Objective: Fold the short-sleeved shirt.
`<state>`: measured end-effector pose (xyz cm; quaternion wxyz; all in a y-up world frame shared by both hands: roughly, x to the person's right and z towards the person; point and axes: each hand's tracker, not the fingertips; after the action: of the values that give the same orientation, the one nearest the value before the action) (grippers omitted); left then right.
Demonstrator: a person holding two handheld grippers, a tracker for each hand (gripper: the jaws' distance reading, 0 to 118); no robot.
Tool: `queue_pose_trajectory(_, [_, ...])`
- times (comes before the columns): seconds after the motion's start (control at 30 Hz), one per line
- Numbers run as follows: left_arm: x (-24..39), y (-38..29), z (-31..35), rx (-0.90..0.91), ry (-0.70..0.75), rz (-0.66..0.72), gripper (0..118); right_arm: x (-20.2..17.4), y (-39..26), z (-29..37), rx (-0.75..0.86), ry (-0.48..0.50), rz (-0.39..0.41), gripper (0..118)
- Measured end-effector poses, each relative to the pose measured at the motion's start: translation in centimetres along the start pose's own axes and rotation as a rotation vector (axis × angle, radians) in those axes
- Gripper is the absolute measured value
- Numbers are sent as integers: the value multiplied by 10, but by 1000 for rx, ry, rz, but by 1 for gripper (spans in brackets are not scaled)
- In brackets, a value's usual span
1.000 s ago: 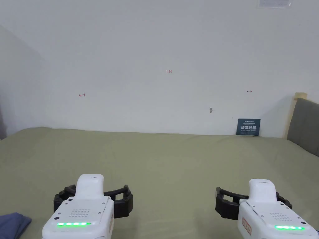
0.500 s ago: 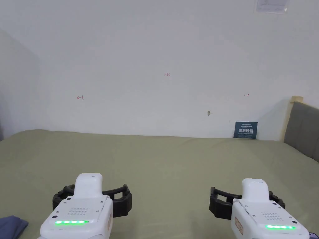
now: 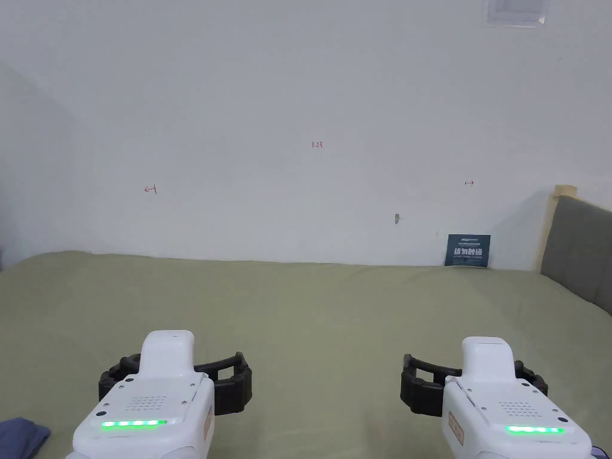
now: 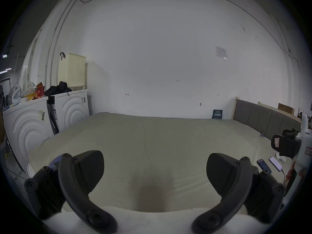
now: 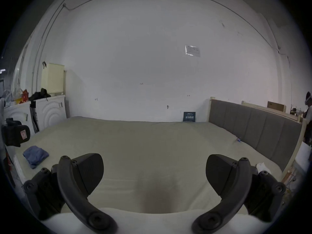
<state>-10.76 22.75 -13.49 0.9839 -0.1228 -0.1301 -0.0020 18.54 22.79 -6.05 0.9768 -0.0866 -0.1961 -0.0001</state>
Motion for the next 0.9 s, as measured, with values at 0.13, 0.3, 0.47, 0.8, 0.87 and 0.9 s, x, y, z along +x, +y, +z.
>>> queue_pose_trajectory(0.13, [0, -3, -2, -22, 1, -9, 118, 2, 2, 0, -20, 40, -9, 118])
queue_pose_trajectory(0.3, [0, -6, -3, -24, 2, -11, 118, 0, 4, 0, -10, 37, 7, 118])
queue_pose_trajectory(0.47, [1, -8, -4, -25, 1, -11, 118, -2, 3, -3, -31, 32, 2, 118])
queue_pose_trajectory(0.8, [-2, -12, -6, -45, 2, 6, 118, -4, 2, 2, -43, 86, 7, 118])
queue_pose_trajectory(0.87, [-1, -13, -6, -51, 6, 2, 118, -4, 3, 0, -48, 92, 1, 118])
queue_pose_trajectory(0.9, [-1, -13, -7, -55, 6, -3, 118, -4, 3, 0, -47, 90, 4, 118])
